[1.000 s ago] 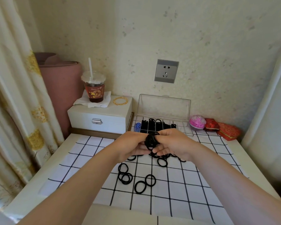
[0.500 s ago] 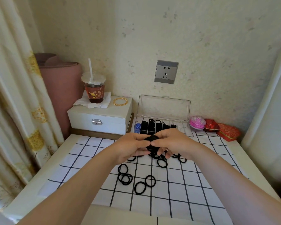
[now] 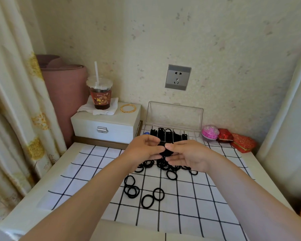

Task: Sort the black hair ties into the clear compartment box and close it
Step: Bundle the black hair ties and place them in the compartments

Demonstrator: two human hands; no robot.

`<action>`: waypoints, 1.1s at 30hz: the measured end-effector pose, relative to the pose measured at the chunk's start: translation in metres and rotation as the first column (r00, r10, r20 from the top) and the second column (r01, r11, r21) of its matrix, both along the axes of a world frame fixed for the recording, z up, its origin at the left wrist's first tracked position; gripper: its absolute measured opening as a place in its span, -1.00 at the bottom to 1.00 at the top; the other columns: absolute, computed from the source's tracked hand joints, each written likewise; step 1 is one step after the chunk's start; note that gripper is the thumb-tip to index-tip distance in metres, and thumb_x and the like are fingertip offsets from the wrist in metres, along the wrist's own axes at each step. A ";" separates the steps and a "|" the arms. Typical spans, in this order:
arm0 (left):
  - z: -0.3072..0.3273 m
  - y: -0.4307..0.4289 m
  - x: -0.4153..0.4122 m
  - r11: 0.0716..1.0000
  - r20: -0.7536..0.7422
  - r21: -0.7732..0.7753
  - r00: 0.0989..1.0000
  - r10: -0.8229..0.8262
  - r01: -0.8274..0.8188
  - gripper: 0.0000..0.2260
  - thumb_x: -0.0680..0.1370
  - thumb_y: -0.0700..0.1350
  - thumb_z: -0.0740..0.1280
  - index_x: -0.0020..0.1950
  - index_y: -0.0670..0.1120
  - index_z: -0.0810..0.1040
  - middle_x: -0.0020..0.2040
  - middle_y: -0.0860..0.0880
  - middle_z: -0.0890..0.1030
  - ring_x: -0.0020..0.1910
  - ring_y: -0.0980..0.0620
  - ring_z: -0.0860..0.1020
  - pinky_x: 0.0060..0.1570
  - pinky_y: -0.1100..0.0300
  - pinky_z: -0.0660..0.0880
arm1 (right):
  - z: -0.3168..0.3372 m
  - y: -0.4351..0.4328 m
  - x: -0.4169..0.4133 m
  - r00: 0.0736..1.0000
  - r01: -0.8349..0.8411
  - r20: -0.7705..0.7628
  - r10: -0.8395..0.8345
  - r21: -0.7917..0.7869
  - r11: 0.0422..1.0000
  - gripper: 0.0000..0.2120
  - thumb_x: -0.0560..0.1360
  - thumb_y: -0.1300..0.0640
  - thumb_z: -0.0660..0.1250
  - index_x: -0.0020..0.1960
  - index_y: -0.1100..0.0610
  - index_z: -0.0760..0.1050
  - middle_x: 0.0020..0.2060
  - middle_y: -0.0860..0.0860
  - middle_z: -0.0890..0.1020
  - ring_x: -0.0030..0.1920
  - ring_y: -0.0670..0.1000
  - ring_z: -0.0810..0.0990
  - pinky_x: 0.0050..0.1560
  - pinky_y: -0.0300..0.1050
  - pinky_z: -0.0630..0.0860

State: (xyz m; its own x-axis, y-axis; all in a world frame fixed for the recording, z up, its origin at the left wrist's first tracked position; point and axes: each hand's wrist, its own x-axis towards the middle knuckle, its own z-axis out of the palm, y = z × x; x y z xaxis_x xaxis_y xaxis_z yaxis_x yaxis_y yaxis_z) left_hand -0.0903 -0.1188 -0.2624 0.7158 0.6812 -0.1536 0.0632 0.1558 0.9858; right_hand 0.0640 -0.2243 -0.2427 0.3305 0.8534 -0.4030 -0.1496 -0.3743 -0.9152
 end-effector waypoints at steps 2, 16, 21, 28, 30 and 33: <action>0.000 -0.003 0.005 0.999 0.020 0.017 0.999 0.031 -0.032 -0.76 0.47 -0.28 0.49 0.12 -0.19 0.62 0.00 -0.12 0.65 -0.12 0.06 0.70 -0.16 0.30 0.61 | 0.000 0.001 0.003 0.999 0.024 -0.021 -0.024 0.009 1.000 -0.70 0.45 0.14 0.50 0.12 0.26 0.60 0.04 0.21 0.66 -0.04 0.15 0.73 -0.05 -0.03 0.68; 0.008 0.004 0.073 0.848 -0.161 0.529 0.986 0.046 0.047 -0.72 0.63 -0.10 0.27 0.34 0.03 0.55 0.16 0.07 0.60 0.12 0.15 0.55 0.12 0.30 0.40 | 0.011 0.003 0.073 0.860 0.402 0.273 -0.432 0.160 0.902 -0.81 0.52 0.22 0.46 0.09 0.26 0.59 -0.11 0.25 0.69 -0.32 0.06 0.66 -0.39 -0.14 0.64; -0.009 0.012 0.107 0.694 -0.275 0.700 0.960 0.047 0.167 -0.69 0.63 -0.10 0.25 0.38 0.03 0.50 0.20 0.03 0.57 0.21 0.07 0.50 0.15 0.32 0.40 | -0.010 0.013 0.098 0.700 0.406 0.591 -0.401 0.133 0.904 -0.88 0.49 0.21 0.45 -0.06 0.27 0.67 -0.29 0.21 0.69 -0.40 0.05 0.64 -0.46 -0.15 0.62; -0.031 0.019 0.128 0.487 -0.414 0.808 0.908 0.068 0.332 -0.60 0.63 0.02 0.22 0.48 0.12 0.38 0.42 -0.01 0.43 0.42 -0.06 0.22 0.41 0.06 0.15 | -0.019 0.029 0.107 0.416 0.276 0.909 -0.027 -0.098 0.956 -0.82 0.46 0.12 0.39 -0.27 0.16 0.66 -0.45 0.05 0.57 -0.39 0.00 0.50 -0.24 -0.09 0.56; -0.036 0.018 0.128 0.432 -0.436 0.825 0.897 0.078 0.364 -0.58 0.62 0.06 0.22 0.49 0.15 0.34 0.43 0.01 0.40 0.43 -0.04 0.19 0.41 0.06 0.13 | -0.019 0.032 0.102 0.354 0.277 0.932 0.072 -0.178 0.944 -0.86 0.46 0.09 0.37 -0.22 0.08 0.67 -0.40 0.01 0.60 -0.36 0.00 0.55 -0.31 -0.14 0.53; -0.037 0.016 0.129 0.387 -0.437 0.845 0.894 0.097 0.370 -0.56 0.61 0.11 0.21 0.50 0.18 0.32 0.45 0.01 0.36 0.45 -0.02 0.16 0.42 0.04 0.11 | -0.022 0.032 0.096 0.244 0.310 0.949 0.199 -0.270 0.912 -0.85 0.49 0.01 0.36 -0.12 0.06 0.65 -0.33 -0.02 0.60 -0.36 -0.03 0.52 -0.46 -0.24 0.35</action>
State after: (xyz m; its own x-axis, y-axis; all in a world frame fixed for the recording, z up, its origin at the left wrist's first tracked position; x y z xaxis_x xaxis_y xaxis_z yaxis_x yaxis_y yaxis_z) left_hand 0.0383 -0.1028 -0.2994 0.8539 0.4739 0.2152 0.3617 -0.8377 0.4093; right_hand 0.1603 -0.1926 -0.2643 0.7155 0.6984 0.0181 0.6885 -0.7004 -0.1882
